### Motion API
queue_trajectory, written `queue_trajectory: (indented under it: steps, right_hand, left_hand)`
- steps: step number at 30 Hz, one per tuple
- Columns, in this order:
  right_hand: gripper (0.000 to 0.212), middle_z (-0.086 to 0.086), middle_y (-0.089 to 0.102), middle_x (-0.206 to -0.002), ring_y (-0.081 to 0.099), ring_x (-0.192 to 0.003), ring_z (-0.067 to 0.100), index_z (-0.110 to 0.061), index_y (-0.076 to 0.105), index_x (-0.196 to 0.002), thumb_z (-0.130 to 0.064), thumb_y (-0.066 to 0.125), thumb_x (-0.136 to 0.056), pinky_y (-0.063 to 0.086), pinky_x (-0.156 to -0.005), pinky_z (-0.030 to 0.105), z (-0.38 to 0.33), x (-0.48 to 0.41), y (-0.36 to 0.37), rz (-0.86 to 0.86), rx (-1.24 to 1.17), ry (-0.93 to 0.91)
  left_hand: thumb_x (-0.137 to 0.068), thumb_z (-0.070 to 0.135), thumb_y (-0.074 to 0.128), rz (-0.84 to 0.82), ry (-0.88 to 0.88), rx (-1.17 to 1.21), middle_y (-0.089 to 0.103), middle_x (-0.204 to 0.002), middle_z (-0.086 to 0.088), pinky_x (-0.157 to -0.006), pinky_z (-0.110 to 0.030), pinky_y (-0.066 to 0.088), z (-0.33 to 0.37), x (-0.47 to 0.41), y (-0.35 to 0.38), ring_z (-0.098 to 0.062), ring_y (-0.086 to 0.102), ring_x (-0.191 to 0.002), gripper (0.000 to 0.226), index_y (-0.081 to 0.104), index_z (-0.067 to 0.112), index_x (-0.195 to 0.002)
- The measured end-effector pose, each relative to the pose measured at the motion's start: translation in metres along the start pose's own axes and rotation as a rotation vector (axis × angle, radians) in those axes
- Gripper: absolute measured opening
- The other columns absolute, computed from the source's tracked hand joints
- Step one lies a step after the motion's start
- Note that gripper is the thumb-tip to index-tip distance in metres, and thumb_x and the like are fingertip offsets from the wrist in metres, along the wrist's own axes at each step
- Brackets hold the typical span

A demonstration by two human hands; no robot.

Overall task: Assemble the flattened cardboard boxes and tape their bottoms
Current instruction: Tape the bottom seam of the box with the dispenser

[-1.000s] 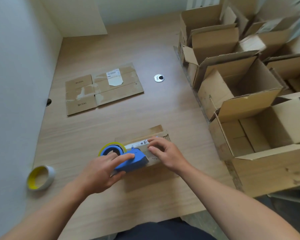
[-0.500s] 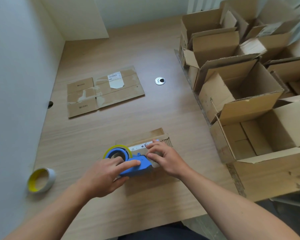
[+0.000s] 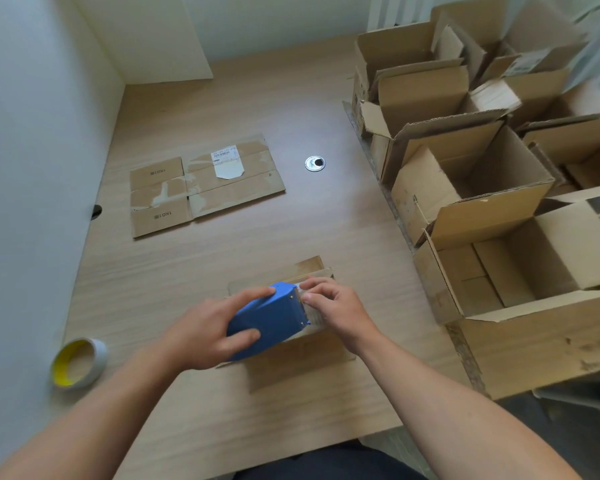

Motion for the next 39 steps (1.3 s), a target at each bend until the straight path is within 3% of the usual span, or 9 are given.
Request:
queue_trajectory:
  steps: [2,6,12,15,18,26,30,36,39]
  right_hand:
    - [0.022,-0.007,0.070,-0.106,0.061,-0.107,-0.006,-0.012,0.073,-0.069,-0.004,0.068,-0.088,0.048,-0.091,0.026,0.000,-0.002,-0.008,0.080,-0.066,0.013]
    - [0.025,-0.007,0.069,-0.106,0.061,-0.115,0.006,-0.012,0.072,-0.068,0.000,0.066,-0.088,0.047,-0.094,0.025,0.000,-0.005,-0.021,0.170,-0.163,0.047]
    - [0.028,0.006,0.071,-0.112,0.066,-0.104,0.011,-0.011,0.070,-0.065,0.003,0.063,-0.089,0.052,-0.098,0.035,0.002,-0.006,-0.029,0.202,-0.225,0.114]
    - [0.015,0.014,0.069,-0.108,0.068,-0.097,0.021,0.000,0.061,-0.076,0.004,0.061,-0.091,0.059,-0.089,0.039,0.005,-0.005,-0.046,0.301,-0.319,0.181]
    - [0.012,0.012,0.063,-0.094,0.064,-0.088,0.020,0.000,0.057,-0.083,-0.003,0.059,-0.094,0.061,-0.080,0.038,0.006,0.001,-0.063,0.375,-0.225,0.218]
    - [0.015,0.010,0.062,-0.084,0.061,-0.072,0.018,-0.006,0.056,-0.091,-0.018,0.064,-0.096,0.055,-0.064,0.027,0.014,0.003,-0.067,0.304,-0.035,0.345]
    - [0.018,0.006,0.060,-0.074,0.059,-0.062,0.014,-0.009,0.054,-0.083,-0.015,0.060,-0.098,0.053,-0.055,0.022,0.011,-0.004,-0.065,0.276,0.023,0.405]
    - [0.019,0.009,0.059,-0.077,0.060,-0.066,0.017,-0.008,0.054,-0.084,-0.018,0.058,-0.100,0.058,-0.063,0.028,0.015,-0.004,-0.064,0.280,0.065,0.450]
    - [0.024,0.011,0.069,-0.087,0.070,-0.077,0.023,-0.009,0.056,-0.079,-0.022,0.058,-0.100,0.061,-0.081,0.041,0.016,-0.004,-0.063,0.261,0.150,0.470]
  left_hand:
    - [-0.077,0.059,0.044,-0.034,-0.028,-0.029,0.070,-0.102,0.000,-0.076,-0.032,0.049,-0.004,-0.005,-0.005,-0.019,0.061,-0.078,0.064,0.032,0.057,-0.140]
    - [-0.078,0.053,0.047,-0.125,-0.086,-0.087,0.068,-0.111,0.003,-0.079,-0.032,0.051,-0.008,-0.006,-0.005,-0.020,0.063,-0.088,0.065,0.033,0.055,-0.142]
    - [-0.090,0.042,0.058,-0.180,-0.174,-0.099,0.059,-0.110,0.013,-0.068,-0.021,0.043,-0.004,-0.027,-0.003,-0.006,0.056,-0.085,0.062,0.029,0.059,-0.142]
    - [-0.090,0.044,0.057,-0.187,-0.186,-0.146,0.062,-0.114,0.008,-0.078,-0.029,0.049,-0.004,-0.031,0.002,-0.013,0.058,-0.090,0.062,0.028,0.059,-0.143]
    - [-0.089,0.046,0.056,-0.204,-0.194,-0.165,0.060,-0.117,0.010,-0.078,-0.030,0.048,-0.003,-0.036,0.005,-0.011,0.055,-0.089,0.063,0.027,0.061,-0.143]
    - [-0.088,0.046,0.057,-0.259,-0.222,-0.186,0.058,-0.119,0.013,-0.079,-0.030,0.049,0.003,-0.052,0.004,-0.011,0.055,-0.093,0.064,0.029,0.060,-0.144]
    - [-0.088,0.045,0.057,-0.255,-0.254,-0.145,0.057,-0.124,0.013,-0.074,-0.028,0.045,0.000,-0.049,0.002,-0.011,0.054,-0.096,0.063,0.030,0.061,-0.142]
    - [-0.079,0.051,0.052,-0.270,-0.270,-0.117,0.058,-0.125,0.013,-0.074,-0.028,0.046,0.002,-0.050,-0.001,-0.012,0.056,-0.098,0.066,0.032,0.060,-0.141]
    - [-0.075,0.053,0.050,-0.275,-0.267,-0.117,0.059,-0.124,0.013,-0.073,-0.027,0.046,0.004,-0.051,-0.002,-0.013,0.056,-0.098,0.069,0.034,0.060,-0.141]
Point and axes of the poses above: each hand's wrist, its own x-axis away from the middle knuckle, its own y-axis out of the palm, z = x × y, the point moved 4 cm from there along -x, towards the middle knuckle
